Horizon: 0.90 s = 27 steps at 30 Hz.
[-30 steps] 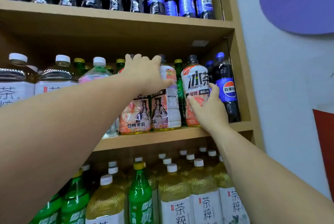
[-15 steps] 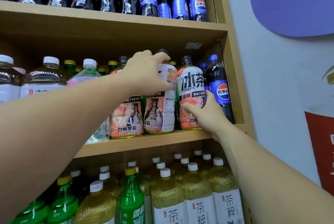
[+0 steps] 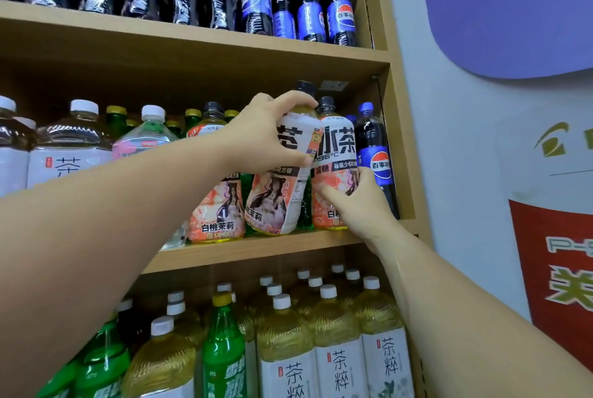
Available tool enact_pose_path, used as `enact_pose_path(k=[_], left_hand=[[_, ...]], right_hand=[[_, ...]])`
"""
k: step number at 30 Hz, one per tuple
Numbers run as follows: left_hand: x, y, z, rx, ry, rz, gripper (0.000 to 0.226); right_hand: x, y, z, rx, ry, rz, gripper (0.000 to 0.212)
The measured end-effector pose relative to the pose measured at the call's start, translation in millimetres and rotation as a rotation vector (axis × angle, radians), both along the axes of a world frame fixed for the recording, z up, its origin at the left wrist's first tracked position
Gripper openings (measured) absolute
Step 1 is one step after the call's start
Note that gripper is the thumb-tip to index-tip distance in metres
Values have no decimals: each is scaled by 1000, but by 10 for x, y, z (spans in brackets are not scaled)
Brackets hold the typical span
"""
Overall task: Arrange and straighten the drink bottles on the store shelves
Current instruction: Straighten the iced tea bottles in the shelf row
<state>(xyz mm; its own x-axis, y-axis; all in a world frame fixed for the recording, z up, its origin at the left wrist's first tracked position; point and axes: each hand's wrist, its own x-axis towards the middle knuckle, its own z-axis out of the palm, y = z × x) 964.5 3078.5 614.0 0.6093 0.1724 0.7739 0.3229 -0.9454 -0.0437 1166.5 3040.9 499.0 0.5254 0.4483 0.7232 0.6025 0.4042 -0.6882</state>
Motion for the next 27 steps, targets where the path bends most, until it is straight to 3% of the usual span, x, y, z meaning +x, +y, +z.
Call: enact_pose_path(k=[7, 16, 20, 27], left_hand=[[-147, -130, -20, 32, 109, 19, 95], [-187, -226, -594, 405, -129, -158, 80], [-324, -335, -597, 329, -241, -253, 83], [-1097, -568, -999, 263, -306, -252, 85]], right_hand=[[-118, -300, -55, 90, -11, -55, 83], [-276, -593, -234, 265, -35, -29, 87], [-557, -789, -230, 336, -53, -3, 81], [-1276, -1184, -411, 253, -138, 40, 84]])
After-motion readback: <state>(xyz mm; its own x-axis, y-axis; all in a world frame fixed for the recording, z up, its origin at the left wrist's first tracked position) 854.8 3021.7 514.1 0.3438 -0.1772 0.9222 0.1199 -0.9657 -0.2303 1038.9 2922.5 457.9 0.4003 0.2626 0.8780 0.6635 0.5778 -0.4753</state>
